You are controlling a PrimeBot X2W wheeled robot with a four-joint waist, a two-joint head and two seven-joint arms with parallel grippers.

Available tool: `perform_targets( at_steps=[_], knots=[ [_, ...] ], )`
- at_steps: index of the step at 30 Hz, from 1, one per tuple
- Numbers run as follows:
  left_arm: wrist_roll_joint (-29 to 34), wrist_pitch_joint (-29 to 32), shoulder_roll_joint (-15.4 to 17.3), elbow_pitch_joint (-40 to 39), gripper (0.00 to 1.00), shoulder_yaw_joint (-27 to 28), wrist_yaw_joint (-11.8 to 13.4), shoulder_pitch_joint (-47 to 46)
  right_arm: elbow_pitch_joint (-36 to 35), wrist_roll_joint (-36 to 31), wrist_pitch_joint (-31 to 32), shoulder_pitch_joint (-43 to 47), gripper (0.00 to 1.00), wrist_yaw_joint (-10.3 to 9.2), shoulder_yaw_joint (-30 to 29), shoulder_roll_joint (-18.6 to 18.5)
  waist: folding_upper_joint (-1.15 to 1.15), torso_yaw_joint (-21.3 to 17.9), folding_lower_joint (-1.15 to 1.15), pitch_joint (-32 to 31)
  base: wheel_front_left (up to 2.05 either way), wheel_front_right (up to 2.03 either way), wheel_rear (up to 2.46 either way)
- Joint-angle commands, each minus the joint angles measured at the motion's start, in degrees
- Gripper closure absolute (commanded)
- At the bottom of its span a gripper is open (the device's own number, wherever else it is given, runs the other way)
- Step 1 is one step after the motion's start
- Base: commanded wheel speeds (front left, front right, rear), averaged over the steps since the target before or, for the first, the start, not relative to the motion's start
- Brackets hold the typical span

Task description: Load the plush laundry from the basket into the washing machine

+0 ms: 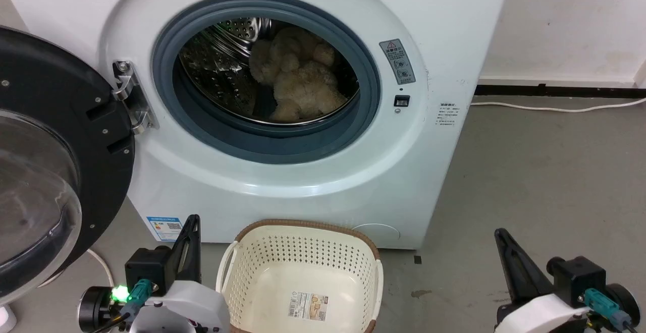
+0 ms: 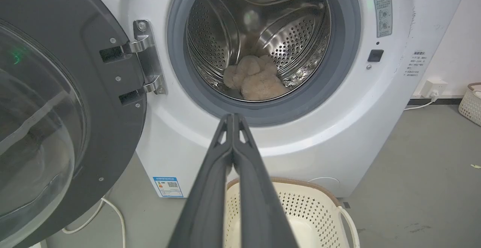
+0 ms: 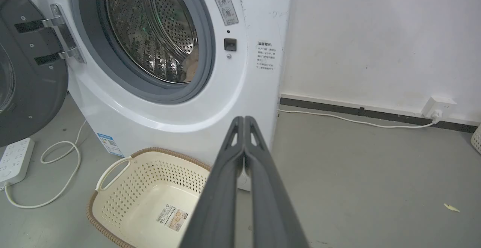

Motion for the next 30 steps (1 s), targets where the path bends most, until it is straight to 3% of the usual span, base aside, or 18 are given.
perform_targets(
  at_steps=[1, 30],
  knots=[
    [0.86, 0.33, -0.6, -0.42, 1.0, 0.53, -0.37, 0.88, -0.41, -0.7, 0.35, -1.18, 1.0, -0.04, -0.12, -0.01, 0.0, 0.0, 0.0, 0.04, 0.0, 0.0, 0.0],
    [4.6, 1.84, -2.81, -1.43, 1.0, 2.8, -1.76, 1.04, -0.84, -2.92, 2.62, -2.39, 1.0, -0.04, -0.17, -0.01, 0.0, 0.03, 0.0, 0.59, 0.0, 0.0, 0.0]
  ],
)
